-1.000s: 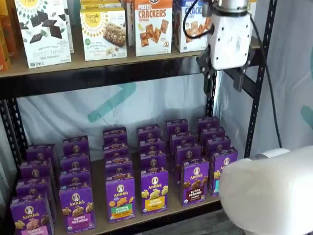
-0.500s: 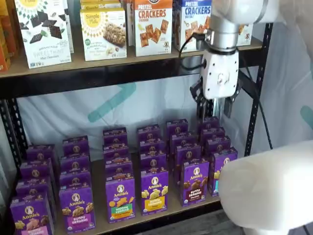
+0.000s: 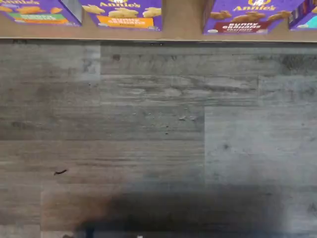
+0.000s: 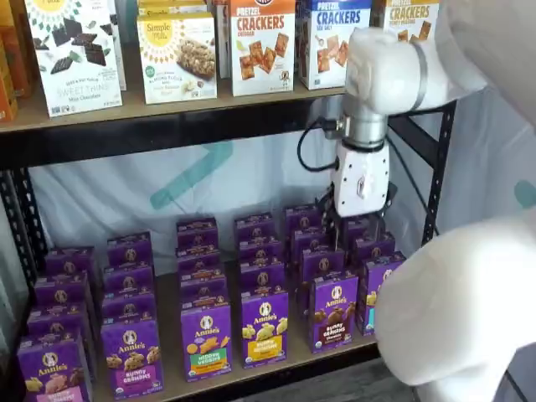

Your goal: Pick up the purple box with a brown patch in the center, on the bottom shelf, the fifth box from the left

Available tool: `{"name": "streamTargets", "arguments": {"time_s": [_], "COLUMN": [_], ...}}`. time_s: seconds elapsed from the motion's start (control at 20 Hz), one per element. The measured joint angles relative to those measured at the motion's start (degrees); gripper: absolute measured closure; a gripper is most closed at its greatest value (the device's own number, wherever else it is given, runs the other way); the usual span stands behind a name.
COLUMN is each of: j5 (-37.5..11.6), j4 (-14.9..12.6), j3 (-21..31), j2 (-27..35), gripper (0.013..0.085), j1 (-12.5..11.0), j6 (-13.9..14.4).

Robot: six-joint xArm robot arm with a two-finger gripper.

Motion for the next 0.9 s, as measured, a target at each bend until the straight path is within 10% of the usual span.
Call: {"name": "streamTargets", "arguments": {"time_s": [0.9], "j5": [-32.3], "j4": [-1.2], "j3": [1.0], "j2": [31.5], "gripper": [0.0130], "j1": [-2.0], "j6": [-1.4]}}
